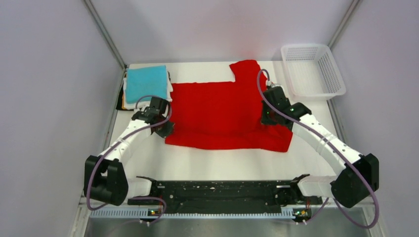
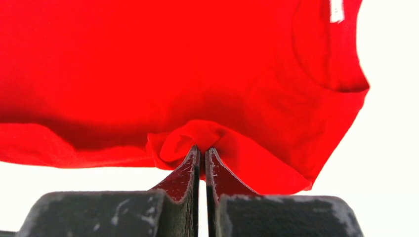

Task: Fold and stack the t-shirts
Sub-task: Fold the flattened tshirt in 1/3 of the way

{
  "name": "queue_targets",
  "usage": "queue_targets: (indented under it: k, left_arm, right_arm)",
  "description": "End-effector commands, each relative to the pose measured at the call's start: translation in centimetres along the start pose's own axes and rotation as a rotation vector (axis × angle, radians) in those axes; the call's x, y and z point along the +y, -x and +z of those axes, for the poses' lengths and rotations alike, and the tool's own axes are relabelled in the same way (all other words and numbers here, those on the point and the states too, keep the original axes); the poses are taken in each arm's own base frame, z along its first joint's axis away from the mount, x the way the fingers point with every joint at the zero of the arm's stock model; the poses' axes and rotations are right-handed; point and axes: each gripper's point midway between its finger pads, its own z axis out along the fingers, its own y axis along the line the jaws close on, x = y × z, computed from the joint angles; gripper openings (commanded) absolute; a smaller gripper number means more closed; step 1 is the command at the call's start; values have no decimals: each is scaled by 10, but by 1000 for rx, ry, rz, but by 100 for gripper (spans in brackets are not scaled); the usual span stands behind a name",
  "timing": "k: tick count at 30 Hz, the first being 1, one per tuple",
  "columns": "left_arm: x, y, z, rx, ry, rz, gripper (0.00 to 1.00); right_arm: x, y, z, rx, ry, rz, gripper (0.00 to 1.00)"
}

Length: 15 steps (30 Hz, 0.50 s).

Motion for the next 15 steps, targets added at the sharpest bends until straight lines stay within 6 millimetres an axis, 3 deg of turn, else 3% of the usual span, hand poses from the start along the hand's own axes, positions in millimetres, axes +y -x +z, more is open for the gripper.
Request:
queue_targets:
  k: [1, 8, 15]
  left_arm:
    - [-13, 29, 1, -85, -29, -29, 0]
    - [-20, 47, 6, -131, -24, -18, 0]
    - [-28, 50, 23, -110, -15, -2, 0]
  right_arm:
    - [-5, 50, -2, -129, -13, -11, 0]
    - [5, 74, 18, -142, 40, -161, 0]
    - [-7, 89, 49, -90, 10, -251, 0]
